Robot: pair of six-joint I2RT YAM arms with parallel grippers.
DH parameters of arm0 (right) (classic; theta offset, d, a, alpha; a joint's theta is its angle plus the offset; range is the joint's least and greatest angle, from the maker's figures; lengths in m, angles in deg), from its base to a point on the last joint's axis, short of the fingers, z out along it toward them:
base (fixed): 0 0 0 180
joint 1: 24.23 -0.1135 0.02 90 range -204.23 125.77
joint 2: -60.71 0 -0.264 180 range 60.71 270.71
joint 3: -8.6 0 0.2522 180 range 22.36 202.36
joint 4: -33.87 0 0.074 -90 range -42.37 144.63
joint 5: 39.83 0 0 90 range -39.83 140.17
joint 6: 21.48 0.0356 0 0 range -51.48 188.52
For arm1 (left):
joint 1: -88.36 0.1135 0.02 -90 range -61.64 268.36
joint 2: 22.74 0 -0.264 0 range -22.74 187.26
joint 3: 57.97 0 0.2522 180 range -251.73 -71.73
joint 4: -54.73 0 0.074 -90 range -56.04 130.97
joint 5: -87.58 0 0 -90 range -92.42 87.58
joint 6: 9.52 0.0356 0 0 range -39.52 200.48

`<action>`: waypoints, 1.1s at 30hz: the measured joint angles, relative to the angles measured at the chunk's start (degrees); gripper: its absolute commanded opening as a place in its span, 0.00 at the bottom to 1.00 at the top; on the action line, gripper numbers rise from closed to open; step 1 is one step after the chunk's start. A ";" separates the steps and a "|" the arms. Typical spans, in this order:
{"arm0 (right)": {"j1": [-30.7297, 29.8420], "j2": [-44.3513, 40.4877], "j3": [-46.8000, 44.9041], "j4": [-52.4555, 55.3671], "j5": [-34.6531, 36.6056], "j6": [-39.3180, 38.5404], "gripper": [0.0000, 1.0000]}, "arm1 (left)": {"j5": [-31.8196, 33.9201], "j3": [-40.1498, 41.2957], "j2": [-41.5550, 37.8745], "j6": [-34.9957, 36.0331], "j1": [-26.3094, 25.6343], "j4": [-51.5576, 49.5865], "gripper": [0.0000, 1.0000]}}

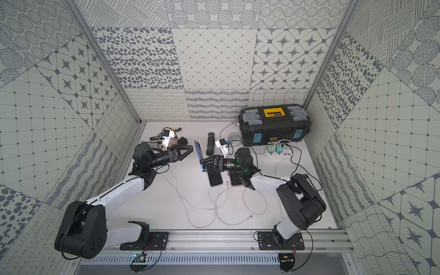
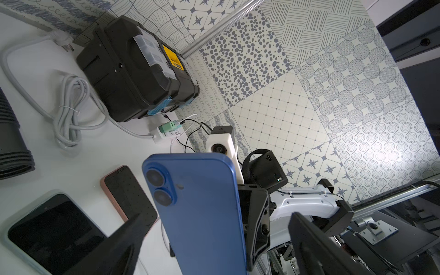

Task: Unplug the charging cable from the phone
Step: Pick up the phone at the center of the board.

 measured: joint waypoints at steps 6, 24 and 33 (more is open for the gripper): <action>-0.02 0.00 0.00 -2.71 -1.22 1.64 0.49 | -1.36 0.00 1.57 -1.36 -1.14 1.97 0.98; -1.16 0.87 0.57 -4.81 -2.82 2.54 0.48 | -2.89 0.00 4.96 -6.03 -2.62 8.22 0.98; -1.31 1.03 0.59 -4.13 -2.71 1.66 0.47 | -3.43 0.00 6.16 -9.09 -2.78 12.35 0.98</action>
